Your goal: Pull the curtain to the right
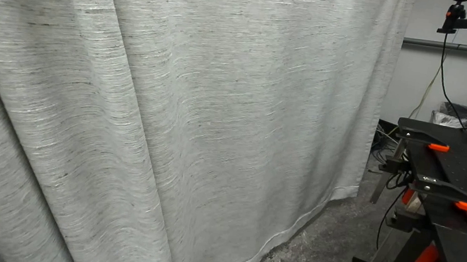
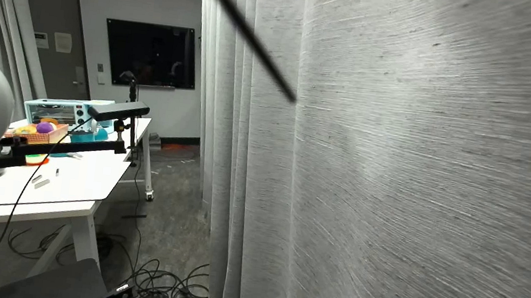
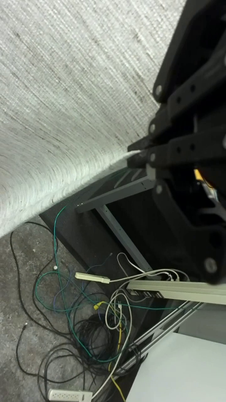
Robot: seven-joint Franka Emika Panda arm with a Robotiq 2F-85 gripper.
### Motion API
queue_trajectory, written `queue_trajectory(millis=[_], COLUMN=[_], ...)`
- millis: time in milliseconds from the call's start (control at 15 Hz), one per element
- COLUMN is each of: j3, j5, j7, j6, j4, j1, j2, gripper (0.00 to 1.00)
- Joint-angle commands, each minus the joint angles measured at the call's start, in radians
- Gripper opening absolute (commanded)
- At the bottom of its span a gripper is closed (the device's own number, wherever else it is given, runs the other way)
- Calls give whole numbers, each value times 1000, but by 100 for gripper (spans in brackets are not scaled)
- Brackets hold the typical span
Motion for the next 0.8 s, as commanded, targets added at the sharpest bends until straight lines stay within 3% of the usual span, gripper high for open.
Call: queue_trajectory(millis=[0, 400, 733], j3=[41, 34, -26], j5=[-83, -103, -116], j7=[-36, -134, -274], j6=[104, 218, 290], j4=[-244, -552, -824], j1=[43, 126, 189], j2=[-178, -399, -625], gripper=[1, 1, 1])
